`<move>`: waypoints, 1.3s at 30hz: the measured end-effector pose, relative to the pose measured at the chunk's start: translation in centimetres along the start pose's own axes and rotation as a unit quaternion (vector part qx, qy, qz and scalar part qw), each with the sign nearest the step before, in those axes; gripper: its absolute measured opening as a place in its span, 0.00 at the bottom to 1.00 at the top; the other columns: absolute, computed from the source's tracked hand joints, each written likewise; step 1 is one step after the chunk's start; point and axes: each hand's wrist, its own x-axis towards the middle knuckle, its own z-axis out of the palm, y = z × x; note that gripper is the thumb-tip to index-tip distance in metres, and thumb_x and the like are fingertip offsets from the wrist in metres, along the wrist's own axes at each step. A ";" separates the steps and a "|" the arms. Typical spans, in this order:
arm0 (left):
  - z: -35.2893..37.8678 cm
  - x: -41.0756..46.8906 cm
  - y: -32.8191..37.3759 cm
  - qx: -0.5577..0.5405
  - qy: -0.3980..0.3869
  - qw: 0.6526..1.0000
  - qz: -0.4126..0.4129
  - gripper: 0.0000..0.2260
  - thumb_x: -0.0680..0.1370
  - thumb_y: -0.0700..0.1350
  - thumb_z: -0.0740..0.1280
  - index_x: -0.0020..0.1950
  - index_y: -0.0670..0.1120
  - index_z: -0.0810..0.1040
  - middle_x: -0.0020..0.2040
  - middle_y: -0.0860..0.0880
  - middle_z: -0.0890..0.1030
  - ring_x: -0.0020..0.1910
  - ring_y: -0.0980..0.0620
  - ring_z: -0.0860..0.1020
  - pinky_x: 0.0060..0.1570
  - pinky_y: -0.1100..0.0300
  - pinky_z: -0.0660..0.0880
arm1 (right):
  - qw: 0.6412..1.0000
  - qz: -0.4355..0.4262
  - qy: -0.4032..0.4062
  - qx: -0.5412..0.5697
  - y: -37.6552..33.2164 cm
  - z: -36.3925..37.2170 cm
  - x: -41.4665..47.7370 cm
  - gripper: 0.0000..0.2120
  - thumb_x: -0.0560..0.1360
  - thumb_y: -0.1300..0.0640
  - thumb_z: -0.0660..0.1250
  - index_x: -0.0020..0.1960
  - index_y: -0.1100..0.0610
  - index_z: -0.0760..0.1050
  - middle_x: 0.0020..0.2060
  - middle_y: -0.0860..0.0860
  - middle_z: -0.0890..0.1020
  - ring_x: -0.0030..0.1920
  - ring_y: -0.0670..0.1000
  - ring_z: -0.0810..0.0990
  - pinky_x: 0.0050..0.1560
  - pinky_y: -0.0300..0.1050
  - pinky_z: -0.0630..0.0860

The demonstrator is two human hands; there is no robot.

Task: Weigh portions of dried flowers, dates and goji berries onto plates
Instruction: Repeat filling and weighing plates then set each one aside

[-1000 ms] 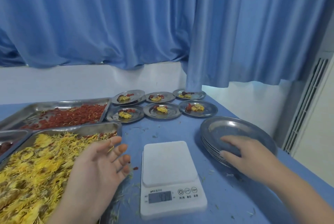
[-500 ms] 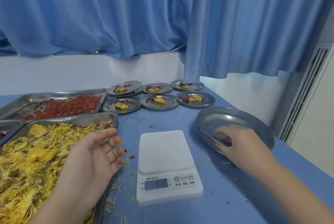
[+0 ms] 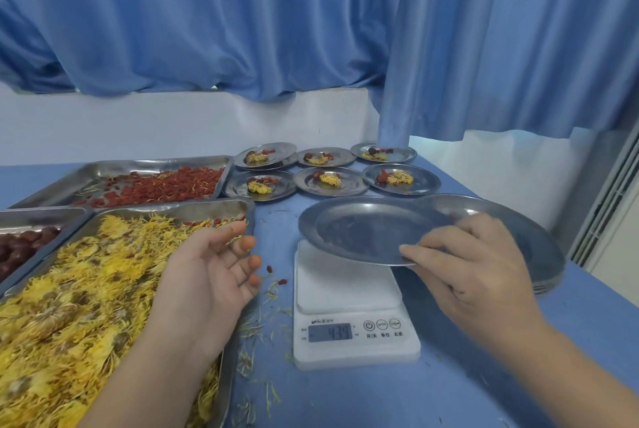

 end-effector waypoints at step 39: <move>-0.3 0.2 -0.1 0.028 0.006 0.999 -0.017 0.05 0.76 0.45 0.62 0.47 0.47 0.77 0.34 0.50 0.77 0.30 0.52 0.75 0.35 0.59 0.68 | 0.873 0.122 -0.421 0.215 -0.5 -2.6 -0.4 0.21 0.67 0.30 0.64 0.35 0.48 0.77 0.32 0.44 0.78 0.32 0.46 0.75 0.32 0.43 0.73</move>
